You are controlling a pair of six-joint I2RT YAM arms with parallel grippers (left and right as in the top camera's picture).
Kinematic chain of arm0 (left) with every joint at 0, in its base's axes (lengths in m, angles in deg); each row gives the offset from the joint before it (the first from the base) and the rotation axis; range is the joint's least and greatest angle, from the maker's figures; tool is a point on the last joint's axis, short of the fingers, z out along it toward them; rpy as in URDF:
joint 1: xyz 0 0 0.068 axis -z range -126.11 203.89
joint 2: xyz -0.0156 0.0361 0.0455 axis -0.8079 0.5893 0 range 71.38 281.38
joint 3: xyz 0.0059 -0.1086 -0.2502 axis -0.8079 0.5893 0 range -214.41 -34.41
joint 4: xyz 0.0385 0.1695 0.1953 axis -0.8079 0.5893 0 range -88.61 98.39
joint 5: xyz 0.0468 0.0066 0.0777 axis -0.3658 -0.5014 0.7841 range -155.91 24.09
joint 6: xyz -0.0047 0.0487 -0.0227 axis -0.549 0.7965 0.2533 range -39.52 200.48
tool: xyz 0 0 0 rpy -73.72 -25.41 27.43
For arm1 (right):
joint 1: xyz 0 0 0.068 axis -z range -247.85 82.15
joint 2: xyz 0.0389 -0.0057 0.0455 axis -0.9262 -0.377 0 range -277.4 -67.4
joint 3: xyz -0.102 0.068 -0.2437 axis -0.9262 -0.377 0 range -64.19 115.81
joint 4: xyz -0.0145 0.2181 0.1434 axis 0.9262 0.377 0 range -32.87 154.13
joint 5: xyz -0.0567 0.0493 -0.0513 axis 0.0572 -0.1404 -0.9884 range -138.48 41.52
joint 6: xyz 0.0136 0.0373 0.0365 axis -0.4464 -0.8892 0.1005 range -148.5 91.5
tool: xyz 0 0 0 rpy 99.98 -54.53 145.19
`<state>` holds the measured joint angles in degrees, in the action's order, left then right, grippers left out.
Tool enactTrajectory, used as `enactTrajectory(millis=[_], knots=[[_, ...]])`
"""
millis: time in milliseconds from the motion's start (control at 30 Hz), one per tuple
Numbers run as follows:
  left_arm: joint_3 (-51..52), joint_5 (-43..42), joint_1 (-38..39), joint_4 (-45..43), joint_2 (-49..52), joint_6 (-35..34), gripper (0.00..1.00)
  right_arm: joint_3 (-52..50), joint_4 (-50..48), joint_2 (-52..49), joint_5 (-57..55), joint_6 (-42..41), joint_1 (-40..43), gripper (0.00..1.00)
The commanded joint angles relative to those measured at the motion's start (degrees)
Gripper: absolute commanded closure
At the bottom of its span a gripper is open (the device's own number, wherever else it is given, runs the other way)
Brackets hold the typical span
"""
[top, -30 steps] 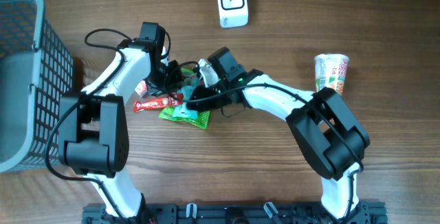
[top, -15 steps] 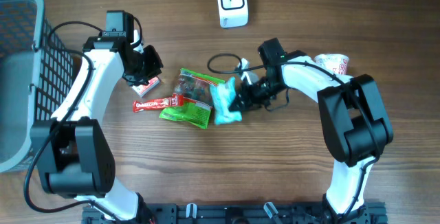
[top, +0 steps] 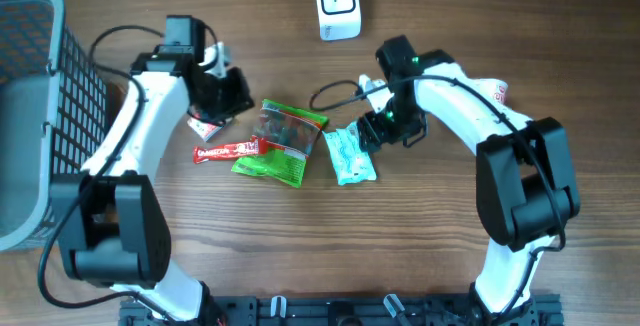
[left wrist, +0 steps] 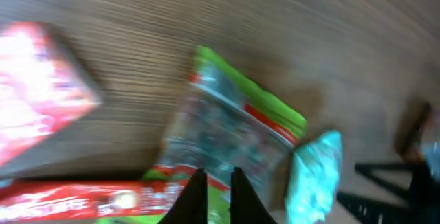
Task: Scan the item barcode
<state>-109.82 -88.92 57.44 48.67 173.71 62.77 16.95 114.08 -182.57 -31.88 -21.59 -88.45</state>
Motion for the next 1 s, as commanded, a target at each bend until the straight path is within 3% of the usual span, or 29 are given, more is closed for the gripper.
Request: enactTrajectory(millis=[0, 133, 200, 333, 367, 467, 533, 600, 767, 900, 967], knots=[[-0.68, -5.29, 6.78, -1.88, -0.17, 4.02, 0.96, 5.01, 1.75, 1.86, -1.29, -5.7, 3.63, 0.37], [-0.68, -5.27, 13.81, -6.43, 1.29, 3.32, 0.96, 5.01, 3.17, 3.21, 6.49, -6.86, 9.4, 0.35], [-0.68, -4.52, 17.9, -9.73, 3.39, 1.95, 0.96, 4.63, 6.1, 3.21, 9.22, -6.93, 12.33, 0.22], [-0.66, -1.46, 22.34, -14.67, 8.09, 0.31, 0.95, 2.25, 9.22, 3.21, 10.54, -6.93, 14.14, 0.12], [-0.66, -1.09, 23.1, -15.72, 9.62, 0.35, 0.94, 1.16, 9.73, 3.21, 10.62, -7.06, 14.05, 0.2], [-0.66, -1.16, 24.11, -15.85, 12.85, 0.33, 0.94, -2.23, 9.51, 3.21, 16.04, -7.02, 14.03, 0.65], [-0.66, -1.14, 24.15, -14.08, 13.25, 0.33, 0.96, -4.81, 8.26, 3.21, 21.35, -7.02, 14.01, 0.77], [-0.68, -1.14, 24.15, -12.35, 13.25, 0.33, 0.96, -9.31, 5.29, 3.21, 28.2, -7.04, 13.27, 0.96], [-0.68, -1.14, 24.15, -10.23, 13.25, -1.27, 0.96, -18.12, -2.43, 3.21, 34.8, -9.68, 9.81, 0.96], [-0.68, -0.96, 24.15, -10.6, 13.25, -2.29, 0.95, -21.51, -8.9, 3.21, 34.23, -14.49, 6.21, 0.96], [-0.68, -0.96, 24.22, -9.9, 13.25, -2.27, 0.95, -21.81, -11.93, 3.21, 28.59, -19.45, 4.61, 0.96]])
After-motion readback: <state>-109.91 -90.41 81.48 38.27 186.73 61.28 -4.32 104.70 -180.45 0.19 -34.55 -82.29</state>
